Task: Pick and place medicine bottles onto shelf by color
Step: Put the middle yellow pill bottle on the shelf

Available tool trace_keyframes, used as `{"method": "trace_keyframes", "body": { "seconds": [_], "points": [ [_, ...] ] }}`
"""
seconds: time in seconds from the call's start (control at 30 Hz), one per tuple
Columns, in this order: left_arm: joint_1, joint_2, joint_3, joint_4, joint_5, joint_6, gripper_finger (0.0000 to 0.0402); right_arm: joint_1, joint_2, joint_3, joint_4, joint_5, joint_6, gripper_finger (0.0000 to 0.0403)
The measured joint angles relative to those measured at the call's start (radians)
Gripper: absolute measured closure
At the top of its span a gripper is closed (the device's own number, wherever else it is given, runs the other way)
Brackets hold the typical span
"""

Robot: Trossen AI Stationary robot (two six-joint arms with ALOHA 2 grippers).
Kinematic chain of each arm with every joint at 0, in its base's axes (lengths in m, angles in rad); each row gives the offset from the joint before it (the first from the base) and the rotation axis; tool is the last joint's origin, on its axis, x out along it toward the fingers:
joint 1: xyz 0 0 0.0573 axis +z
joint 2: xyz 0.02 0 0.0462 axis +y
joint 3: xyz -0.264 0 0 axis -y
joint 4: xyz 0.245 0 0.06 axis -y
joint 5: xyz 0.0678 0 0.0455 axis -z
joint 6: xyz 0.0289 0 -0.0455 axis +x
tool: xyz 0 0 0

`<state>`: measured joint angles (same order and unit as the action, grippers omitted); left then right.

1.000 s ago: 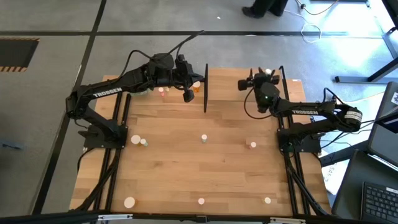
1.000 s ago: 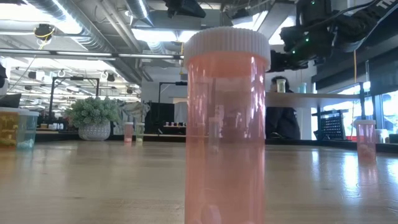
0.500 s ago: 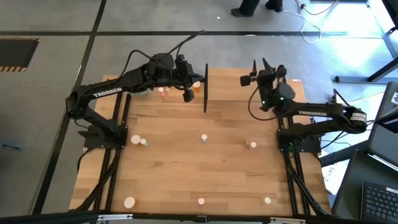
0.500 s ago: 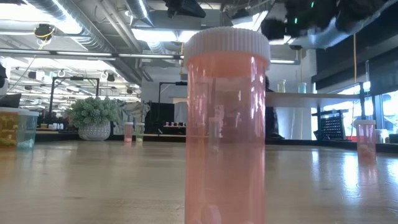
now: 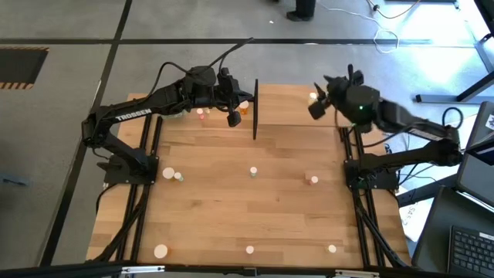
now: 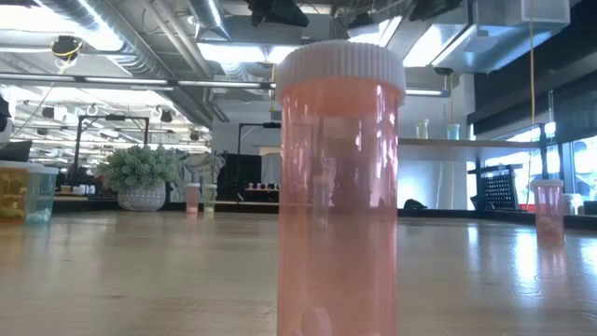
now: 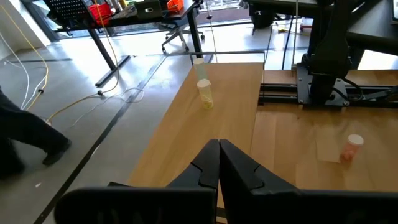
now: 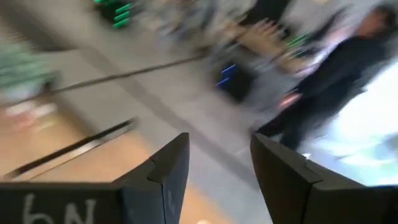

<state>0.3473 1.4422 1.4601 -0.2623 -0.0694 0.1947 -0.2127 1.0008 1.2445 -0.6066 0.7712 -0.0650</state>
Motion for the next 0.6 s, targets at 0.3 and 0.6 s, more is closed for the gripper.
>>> {"method": "trace_keyframes", "body": {
  "seconds": [0.3,0.6],
  "points": [
    [0.0,0.0,0.0,0.0,0.0,0.0,0.0401,-0.042,0.001,0.106,-0.473,-0.381,0.145,0.0346],
    [0.0,0.0,0.0,0.0,0.0,0.0,0.0401,-0.099,0.005,-0.054,-0.438,-0.475,0.168,0.0399]
  ]
}}
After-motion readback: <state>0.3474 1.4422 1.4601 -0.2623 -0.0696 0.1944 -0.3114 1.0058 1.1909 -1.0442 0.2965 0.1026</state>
